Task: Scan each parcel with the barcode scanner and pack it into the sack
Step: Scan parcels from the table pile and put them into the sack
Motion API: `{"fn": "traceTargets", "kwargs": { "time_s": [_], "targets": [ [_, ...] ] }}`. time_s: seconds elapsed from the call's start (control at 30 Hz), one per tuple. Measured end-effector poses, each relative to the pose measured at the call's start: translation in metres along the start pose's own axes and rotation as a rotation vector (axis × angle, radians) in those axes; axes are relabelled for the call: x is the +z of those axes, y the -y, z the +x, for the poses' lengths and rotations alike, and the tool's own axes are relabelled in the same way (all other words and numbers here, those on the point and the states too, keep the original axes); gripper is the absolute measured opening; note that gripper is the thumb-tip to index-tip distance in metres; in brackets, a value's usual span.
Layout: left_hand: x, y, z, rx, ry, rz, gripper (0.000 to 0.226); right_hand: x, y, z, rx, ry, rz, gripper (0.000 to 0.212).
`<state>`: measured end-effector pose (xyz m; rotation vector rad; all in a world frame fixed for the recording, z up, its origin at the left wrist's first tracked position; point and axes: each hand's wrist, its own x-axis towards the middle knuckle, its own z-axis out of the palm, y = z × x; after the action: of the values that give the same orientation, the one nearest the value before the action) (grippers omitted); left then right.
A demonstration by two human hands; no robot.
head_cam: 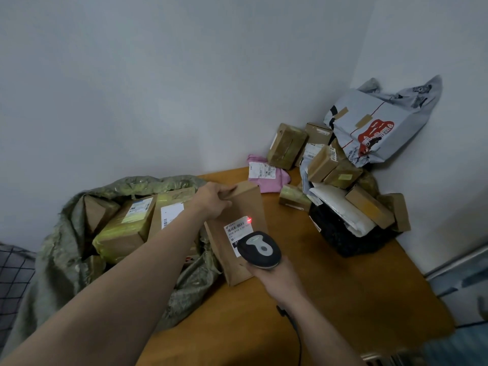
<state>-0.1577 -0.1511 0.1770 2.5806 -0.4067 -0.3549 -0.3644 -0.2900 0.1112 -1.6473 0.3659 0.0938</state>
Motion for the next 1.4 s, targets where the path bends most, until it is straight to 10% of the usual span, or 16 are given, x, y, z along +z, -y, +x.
{"fn": "traceTargets", "kwargs": {
  "time_s": [0.77, 1.1, 1.4],
  "targets": [
    [-0.002, 0.002, -0.012, 0.086, -0.022, -0.098, 0.055, 0.009, -0.004, 0.001, 0.023, -0.057, -0.035, 0.021],
    [-0.025, 0.053, -0.045, -0.254, -0.483, -0.855, 0.033, 0.007, 0.005, 0.018, 0.090, -0.243, 0.187, 0.018],
    [-0.027, 0.086, -0.077, -0.507, -0.763, -0.978, 0.021, -0.003, 0.005, 0.042, 0.033, -0.256, 0.202, 0.071]
  ]
}}
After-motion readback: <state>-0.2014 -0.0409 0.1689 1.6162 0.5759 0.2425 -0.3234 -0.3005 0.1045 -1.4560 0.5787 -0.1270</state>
